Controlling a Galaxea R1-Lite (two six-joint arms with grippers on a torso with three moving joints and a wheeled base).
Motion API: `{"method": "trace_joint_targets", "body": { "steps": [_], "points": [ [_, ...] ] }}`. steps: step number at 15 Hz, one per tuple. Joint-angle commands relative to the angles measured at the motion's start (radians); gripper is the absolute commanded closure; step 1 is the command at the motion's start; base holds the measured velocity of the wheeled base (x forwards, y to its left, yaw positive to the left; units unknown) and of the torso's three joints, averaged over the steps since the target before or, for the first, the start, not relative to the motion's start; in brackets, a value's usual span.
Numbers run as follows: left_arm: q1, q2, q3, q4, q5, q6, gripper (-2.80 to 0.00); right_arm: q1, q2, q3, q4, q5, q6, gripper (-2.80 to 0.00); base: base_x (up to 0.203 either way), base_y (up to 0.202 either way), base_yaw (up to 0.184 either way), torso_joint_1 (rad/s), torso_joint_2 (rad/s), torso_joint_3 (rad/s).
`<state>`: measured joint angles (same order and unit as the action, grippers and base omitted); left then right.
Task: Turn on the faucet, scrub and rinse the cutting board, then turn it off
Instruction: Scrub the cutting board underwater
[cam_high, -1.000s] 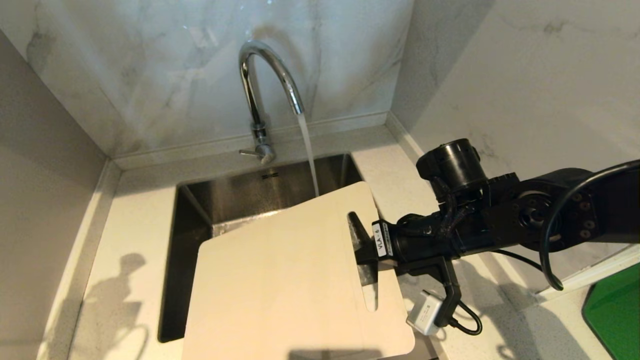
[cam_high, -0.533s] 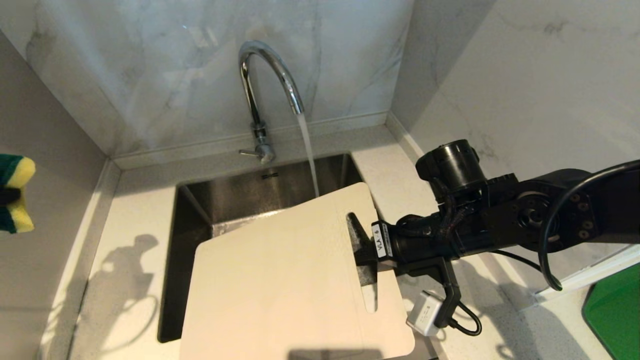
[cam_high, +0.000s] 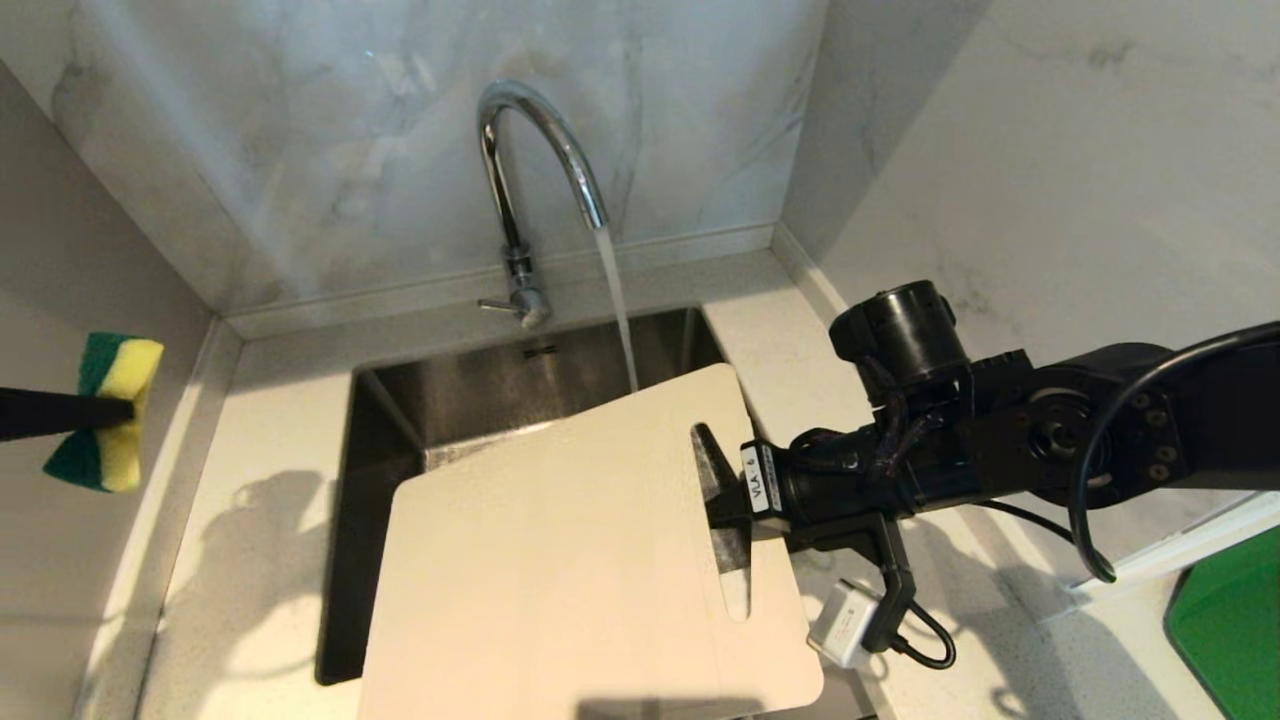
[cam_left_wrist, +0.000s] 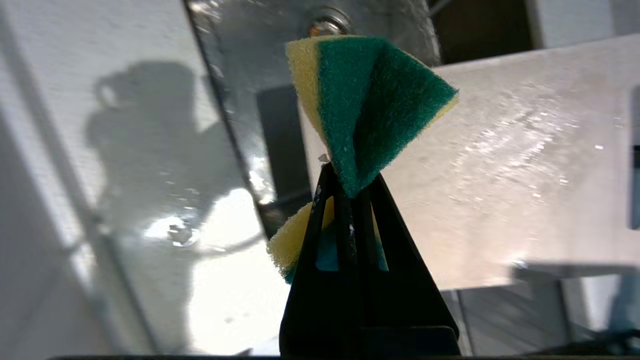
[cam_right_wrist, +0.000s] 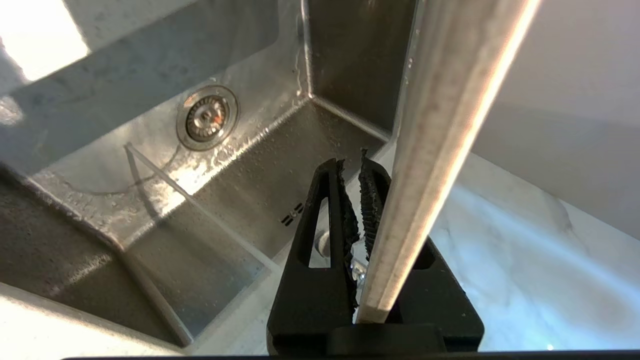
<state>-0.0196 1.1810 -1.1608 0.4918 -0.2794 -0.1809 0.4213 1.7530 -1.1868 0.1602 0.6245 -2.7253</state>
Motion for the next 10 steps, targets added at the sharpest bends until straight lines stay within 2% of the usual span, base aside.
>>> {"method": "trace_joint_targets", "body": {
  "steps": [1, 2, 6, 10],
  "points": [
    [-0.089, 0.041, -0.017, 0.006, -0.001, -0.063, 0.00, 0.001, 0.000, 0.000, 0.001, 0.004, -0.016, 0.00, 0.000, 0.000, 0.000, 0.000, 0.00, 0.000],
    [-0.133, 0.053, -0.023, 0.006, -0.001, -0.105, 0.00, 0.000, 0.000, 0.000, 0.000, 0.004, -0.016, 0.00, 0.000, 0.000, 0.000, 0.000, 0.00, 0.000],
    [-0.313, 0.135, -0.093, 0.000, -0.005, -0.350, 0.00, 0.001, 0.001, 0.001, -0.001, 0.006, -0.016, 0.00, 0.000, 0.000, 0.000, 0.000, 0.00, 0.000],
    [-0.456, 0.261, -0.217, -0.031, -0.005, -0.524, 0.00, 0.001, -0.009, 0.021, -0.001, 0.005, -0.016, 0.00, 0.000, 0.000, 0.000, 0.000, 0.00, 0.000]
  ]
}}
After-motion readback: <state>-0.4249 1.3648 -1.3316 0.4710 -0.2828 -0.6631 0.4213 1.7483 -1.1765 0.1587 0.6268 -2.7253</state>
